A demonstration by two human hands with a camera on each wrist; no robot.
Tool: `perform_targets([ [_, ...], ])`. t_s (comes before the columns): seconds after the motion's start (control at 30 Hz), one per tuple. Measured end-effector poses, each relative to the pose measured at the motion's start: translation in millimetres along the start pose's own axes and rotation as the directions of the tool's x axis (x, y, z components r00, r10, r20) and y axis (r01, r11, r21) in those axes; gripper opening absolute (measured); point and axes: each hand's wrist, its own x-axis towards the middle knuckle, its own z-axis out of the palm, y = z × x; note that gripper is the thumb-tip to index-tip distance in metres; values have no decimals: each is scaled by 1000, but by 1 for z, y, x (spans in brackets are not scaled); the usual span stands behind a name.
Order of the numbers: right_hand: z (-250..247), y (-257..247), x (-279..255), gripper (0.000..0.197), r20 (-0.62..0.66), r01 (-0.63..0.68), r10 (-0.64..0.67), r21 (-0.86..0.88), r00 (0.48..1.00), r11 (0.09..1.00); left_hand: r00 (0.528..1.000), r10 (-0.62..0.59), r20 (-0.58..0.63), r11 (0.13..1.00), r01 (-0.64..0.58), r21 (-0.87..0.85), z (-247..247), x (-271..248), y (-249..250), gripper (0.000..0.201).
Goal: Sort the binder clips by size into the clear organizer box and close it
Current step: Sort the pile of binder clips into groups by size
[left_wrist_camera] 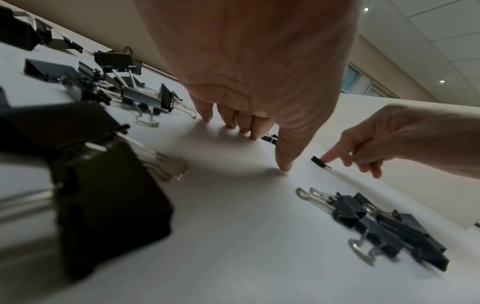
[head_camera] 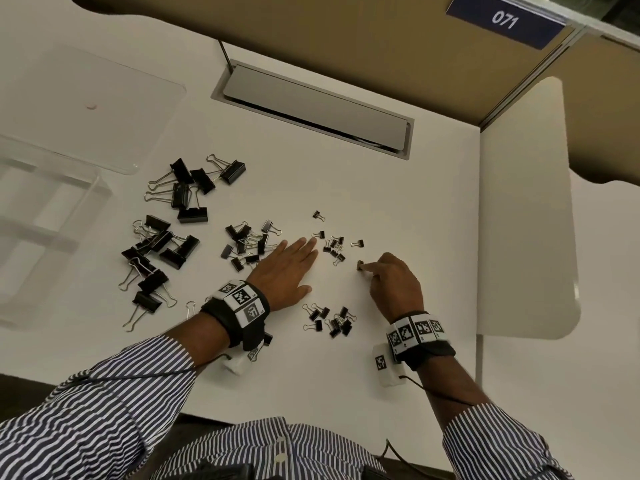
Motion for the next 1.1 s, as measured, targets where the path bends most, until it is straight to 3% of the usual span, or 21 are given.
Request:
perform_targets([
  [0.4,14,-15,-50,45,168,227,-236,69,957,971,1000,9,-6,1000,-9,5,7,-3,0,77],
  [0.63,5,0,-33,42,-89,112,-99,146,991,983,1000,-18,4,1000,18,22,10,-5,3,79],
  [0.77,0,13,-9,61,110,62,-70,76,992,995,999,-36,34,999,35,24,10,-6,6,83],
  [0.87,3,6,5,71,283,118,-121,30,951,993,998,-45,50,999,45,15,7,-5,8,86],
  [0.93,9,-5,10,72,324,176,-169,7,931,984,997,-49,55,999,48,19,7,-5,9,87],
  [1.0,9,-18,14,66,268,184,-180,8,947,983,997,-54,61,998,52,31,6,-6,10,87],
  [1.1,-1,-33,27,53,32,187,-189,48,982,981,996,-58,73,998,55,33,5,-5,10,87],
])
